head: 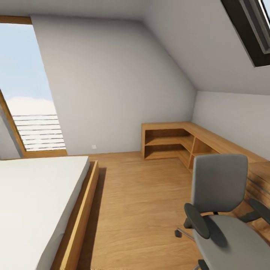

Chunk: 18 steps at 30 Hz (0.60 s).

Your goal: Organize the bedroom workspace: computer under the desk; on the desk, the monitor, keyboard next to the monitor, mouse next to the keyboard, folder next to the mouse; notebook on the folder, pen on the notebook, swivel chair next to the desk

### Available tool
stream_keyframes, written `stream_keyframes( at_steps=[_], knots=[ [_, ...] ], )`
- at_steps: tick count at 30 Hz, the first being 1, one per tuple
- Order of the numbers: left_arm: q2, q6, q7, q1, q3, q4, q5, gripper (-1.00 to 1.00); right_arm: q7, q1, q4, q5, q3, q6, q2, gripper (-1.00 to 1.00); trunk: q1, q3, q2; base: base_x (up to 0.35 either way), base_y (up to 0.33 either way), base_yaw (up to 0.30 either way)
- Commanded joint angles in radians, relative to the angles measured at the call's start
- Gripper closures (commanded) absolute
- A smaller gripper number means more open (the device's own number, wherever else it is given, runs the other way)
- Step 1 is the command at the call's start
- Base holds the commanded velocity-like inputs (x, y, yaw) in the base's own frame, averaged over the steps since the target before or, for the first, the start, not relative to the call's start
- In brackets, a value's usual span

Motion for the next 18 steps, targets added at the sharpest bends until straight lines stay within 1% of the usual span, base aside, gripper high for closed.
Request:
stream_keyframes(
  at_steps=[1,4,7,11,18],
  knots=[
    [0.0,0.0,0.01,0.0,-0.008,-0.001,0.0,-1.0,-0.005,-0.001,0.002,0.011,-0.008,-0.004,0.0,-1.0,0.0,-0.002,-0.001,0.0,0.0,0.27],
    [0.0,0.0,0.009,0.0,-0.008,-0.001,0.0,-1.0,-0.005,-0.001,0.002,0.011,-0.008,-0.005,0.0,-1.0,0.0,-0.003,-0.001,0.013,0.0,0.27],
    [0.0,0.0,0.005,0.0,-0.009,-0.001,0.0,-1.0,-0.005,-0.001,0.001,0.012,-0.008,-0.005,0.0,-1.0,0.0,-0.005,-0.001,0.15,0.0,0.27],
    [-0.001,0.0,0.002,0.0,-0.011,-0.001,-0.001,-1.0,-0.005,-0.001,0.001,0.012,-0.007,-0.005,0.0,-1.0,0.0,-0.007,-0.001,0.265,0.0,0.269],
    [-0.001,0.0,0.0,0.0,-0.013,-0.001,-0.002,-1.0,-0.003,-0.002,0.001,0.011,-0.008,-0.004,-0.001,-1.0,0.0,-0.011,-0.001,0.314,0.0,0.258]
  ],
)
